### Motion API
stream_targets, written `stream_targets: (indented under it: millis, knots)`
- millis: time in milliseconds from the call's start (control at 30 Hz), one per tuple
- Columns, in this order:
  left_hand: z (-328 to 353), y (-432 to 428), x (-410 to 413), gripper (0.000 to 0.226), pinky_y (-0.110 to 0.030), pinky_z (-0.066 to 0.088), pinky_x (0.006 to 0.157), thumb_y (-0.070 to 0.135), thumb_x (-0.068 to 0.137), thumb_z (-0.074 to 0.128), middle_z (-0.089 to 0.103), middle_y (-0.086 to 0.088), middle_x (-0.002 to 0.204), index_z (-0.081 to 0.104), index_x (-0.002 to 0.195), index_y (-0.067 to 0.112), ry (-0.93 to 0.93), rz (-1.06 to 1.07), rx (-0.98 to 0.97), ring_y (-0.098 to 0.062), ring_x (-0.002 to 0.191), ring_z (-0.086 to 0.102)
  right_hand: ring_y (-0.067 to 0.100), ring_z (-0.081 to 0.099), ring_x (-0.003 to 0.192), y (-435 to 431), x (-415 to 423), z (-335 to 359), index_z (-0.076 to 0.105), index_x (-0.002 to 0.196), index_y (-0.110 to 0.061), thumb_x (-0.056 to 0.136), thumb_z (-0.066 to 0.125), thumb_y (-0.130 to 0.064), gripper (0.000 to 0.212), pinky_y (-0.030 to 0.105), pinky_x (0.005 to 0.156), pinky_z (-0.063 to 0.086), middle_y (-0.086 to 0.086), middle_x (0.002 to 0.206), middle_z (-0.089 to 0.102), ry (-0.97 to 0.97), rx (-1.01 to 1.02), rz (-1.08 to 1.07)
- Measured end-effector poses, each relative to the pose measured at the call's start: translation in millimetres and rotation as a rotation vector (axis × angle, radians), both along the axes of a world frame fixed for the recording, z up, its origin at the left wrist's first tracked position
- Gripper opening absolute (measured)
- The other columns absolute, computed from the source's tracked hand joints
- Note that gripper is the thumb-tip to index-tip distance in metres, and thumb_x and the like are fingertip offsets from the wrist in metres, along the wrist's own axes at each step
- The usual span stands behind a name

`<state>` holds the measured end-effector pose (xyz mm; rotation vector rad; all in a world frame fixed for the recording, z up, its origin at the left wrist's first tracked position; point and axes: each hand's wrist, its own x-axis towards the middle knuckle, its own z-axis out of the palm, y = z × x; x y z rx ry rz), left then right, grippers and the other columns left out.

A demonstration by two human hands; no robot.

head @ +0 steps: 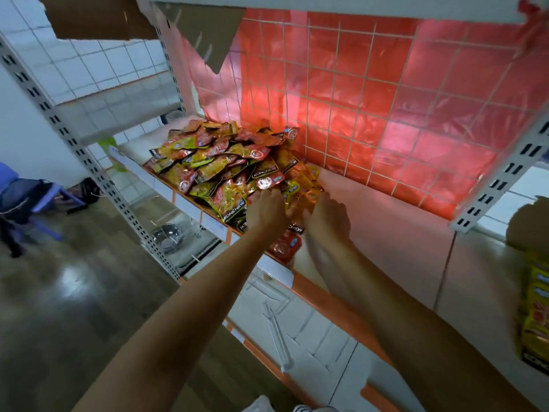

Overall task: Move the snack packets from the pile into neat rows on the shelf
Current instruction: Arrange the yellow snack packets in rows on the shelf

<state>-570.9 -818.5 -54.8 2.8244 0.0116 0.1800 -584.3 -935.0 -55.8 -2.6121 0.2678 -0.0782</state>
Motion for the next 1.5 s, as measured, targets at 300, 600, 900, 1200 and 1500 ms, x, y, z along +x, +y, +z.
stream_targets:
  millis: [300,600,900,1200,1500]
  knots:
    - [-5,8,29,0.036,-0.036,0.047,0.086,0.040,0.092,0.058,0.059,-0.010,0.111,0.053,0.112,0.011,-0.027,-0.141,0.151,-0.027,0.114,0.048,0.036,0.046,0.120,27,31,-7,0.035,0.131,-0.007,0.086,0.063,-0.047,0.067,0.044,0.092,0.041,0.018,0.129,0.050,0.066,0.064,-0.263]
    - [-8,19,35,0.044,-0.035,0.047,0.084,0.047,0.089,0.060,0.061,-0.010,0.106,0.055,0.112,0.009,-0.021,-0.227,0.100,-0.027,0.110,0.049,0.036,0.057,0.111,30,34,-12,0.041,0.123,-0.005,0.082,0.068,-0.028,0.054,0.039,0.088,0.048,0.016,0.121,0.058,0.023,0.275,-0.447]
    - [-8,11,24,0.024,-0.031,0.046,0.078,-0.001,0.096,0.040,0.063,-0.013,0.108,0.061,0.107,0.003,-0.132,-0.426,0.328,-0.028,0.104,0.057,0.031,0.058,0.107,21,16,-16,0.059,0.112,-0.004,0.082,0.059,-0.004,0.030,0.033,0.085,0.046,0.014,0.112,0.064,-0.129,0.439,-0.466]
    - [-8,0,20,0.021,-0.032,0.042,0.054,-0.001,0.075,0.054,0.065,-0.014,0.083,0.067,0.091,0.004,-0.370,-0.640,-0.038,-0.033,0.077,0.062,0.023,0.060,0.091,-2,-9,-17,0.050,0.117,-0.010,0.090,0.058,-0.018,0.029,0.033,0.079,0.049,0.002,0.093,0.062,-0.244,0.601,-0.618]
    - [-24,-39,5,0.026,-0.012,0.037,0.081,0.000,0.076,0.067,0.061,-0.015,0.107,0.071,0.101,0.007,-0.320,-0.683,-0.568,-0.028,0.093,0.061,0.027,0.062,0.099,-24,-30,-15,0.044,0.131,-0.016,0.094,0.056,-0.028,0.041,0.039,0.086,0.052,0.004,0.099,0.061,-0.277,0.695,-0.699]
